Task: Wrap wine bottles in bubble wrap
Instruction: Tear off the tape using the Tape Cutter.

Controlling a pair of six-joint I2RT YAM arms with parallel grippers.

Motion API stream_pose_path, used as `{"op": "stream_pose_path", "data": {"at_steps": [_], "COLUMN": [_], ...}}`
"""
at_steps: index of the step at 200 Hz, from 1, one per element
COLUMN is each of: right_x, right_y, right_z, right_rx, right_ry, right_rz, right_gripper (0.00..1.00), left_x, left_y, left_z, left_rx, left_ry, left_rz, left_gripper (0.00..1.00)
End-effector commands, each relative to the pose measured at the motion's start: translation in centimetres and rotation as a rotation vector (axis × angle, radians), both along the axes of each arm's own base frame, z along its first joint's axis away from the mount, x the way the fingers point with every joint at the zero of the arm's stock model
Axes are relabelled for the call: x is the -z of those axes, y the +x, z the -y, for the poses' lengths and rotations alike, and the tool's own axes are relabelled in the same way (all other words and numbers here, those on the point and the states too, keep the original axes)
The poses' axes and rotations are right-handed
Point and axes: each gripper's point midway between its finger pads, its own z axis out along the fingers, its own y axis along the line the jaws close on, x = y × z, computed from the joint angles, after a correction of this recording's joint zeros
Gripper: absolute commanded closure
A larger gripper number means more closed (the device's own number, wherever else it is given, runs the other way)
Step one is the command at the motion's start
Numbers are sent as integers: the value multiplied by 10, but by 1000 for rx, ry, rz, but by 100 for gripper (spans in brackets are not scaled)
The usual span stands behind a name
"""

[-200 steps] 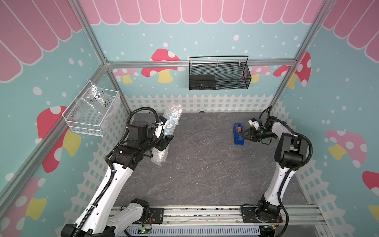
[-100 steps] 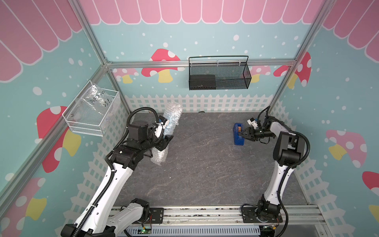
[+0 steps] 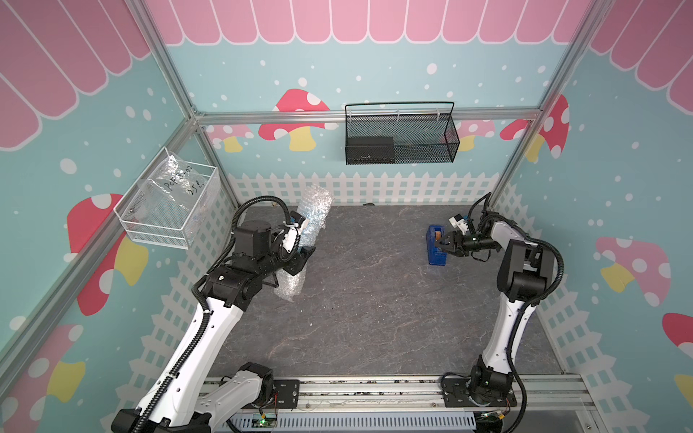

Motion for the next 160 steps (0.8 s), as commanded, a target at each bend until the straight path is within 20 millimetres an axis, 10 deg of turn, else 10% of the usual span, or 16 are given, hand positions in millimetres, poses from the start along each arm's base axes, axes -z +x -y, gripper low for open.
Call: {"op": "stream_pose_path", "data": {"at_steps": [1, 83, 160], "right_x": [20, 26, 29], "right_y": [-5, -27, -7], "right_z": [-2, -14, 7], "right_rx": [-19, 10, 119], "right_ry": [-12, 89, 30], "right_rz": [-41, -74, -77], "right_gripper": [42, 46, 44], "left_x": [-40, -45, -46], "left_y": [7, 0, 0], "left_z": [-2, -7, -8], "left_rx": [-4, -24, -32], "left_ry": [-22, -21, -20], "left_rz": [159, 183, 186], "left_gripper": [100, 100, 100]}}
